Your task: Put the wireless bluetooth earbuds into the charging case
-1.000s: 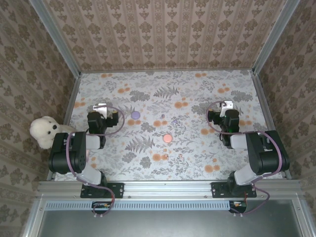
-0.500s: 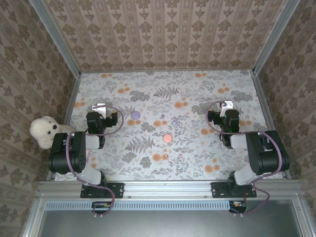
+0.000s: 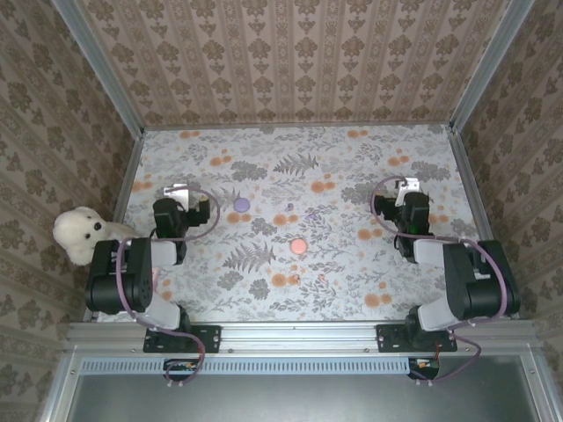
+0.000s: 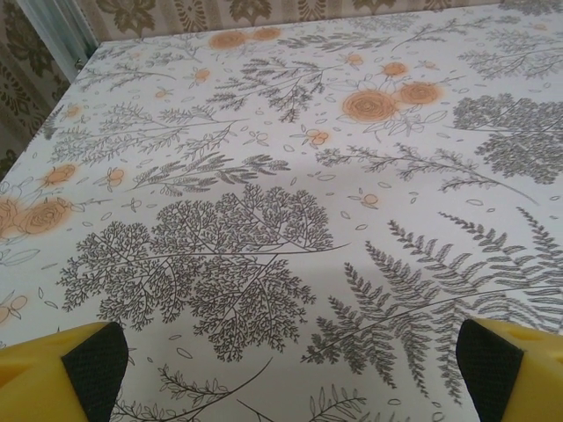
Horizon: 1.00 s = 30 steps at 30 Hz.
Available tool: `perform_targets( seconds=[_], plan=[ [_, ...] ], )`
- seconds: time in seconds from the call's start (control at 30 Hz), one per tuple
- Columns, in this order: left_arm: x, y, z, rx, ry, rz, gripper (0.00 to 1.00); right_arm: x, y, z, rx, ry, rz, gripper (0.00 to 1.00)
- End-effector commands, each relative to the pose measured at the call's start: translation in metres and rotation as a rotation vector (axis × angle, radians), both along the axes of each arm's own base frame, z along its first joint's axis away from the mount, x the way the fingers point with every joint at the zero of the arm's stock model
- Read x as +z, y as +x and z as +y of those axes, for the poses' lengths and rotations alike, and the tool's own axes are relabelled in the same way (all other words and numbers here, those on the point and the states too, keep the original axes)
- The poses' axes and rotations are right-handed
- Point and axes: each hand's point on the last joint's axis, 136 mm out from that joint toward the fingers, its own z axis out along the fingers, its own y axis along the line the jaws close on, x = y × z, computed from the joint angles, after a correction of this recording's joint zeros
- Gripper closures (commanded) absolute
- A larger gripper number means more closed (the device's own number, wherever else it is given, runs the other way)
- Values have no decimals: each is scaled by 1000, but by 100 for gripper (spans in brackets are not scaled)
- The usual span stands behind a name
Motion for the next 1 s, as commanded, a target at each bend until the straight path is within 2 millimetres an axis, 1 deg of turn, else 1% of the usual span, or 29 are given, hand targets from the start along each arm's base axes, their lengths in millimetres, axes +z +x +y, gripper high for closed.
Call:
perform_targets(
  seconds=[0.0,0.1,0.13,0.2,0.23,0.27,0.37,0.47,0.53,0.6,0.77,0.87,0.9,0.93,0.97],
  plan=[
    [29,5,3,36,23,-35,0,43,4,-16,-106,24,-12,0],
    [45,1,6,69,49,-40,0,51,0,-23,-202,120,68,0],
    [54,0,5,71,60,-45,0,52,-1,-26,-248,169,98,0],
    [71,-2,1,64,74,-57,0,52,-6,-29,-315,237,162,0],
    [80,-3,-3,55,76,-58,0,49,-8,-29,-342,262,202,0],
    [90,-4,-6,49,70,-60,0,47,-8,-26,-333,279,235,0],
    [110,-6,-10,61,-1,-27,0,47,-5,-3,-215,343,268,0],
    [120,-10,-12,106,-79,40,0,52,-11,20,-110,396,274,0],
    [122,-14,-17,112,-126,78,0,55,-17,37,-51,402,303,0],
    [123,-18,-27,94,-162,95,0,53,-26,55,-3,389,363,0],
    [118,-27,-51,73,-235,138,0,42,-53,112,110,332,513,1],
    [106,-33,-69,76,-315,183,0,34,-72,145,157,304,588,4],
    [102,-35,-78,70,-340,196,0,33,-76,157,176,297,600,5],
    [94,-37,-85,72,-359,215,0,27,-85,165,177,268,640,5],
    [87,-40,-91,76,-380,232,0,26,-89,174,188,252,652,5]
  ],
)
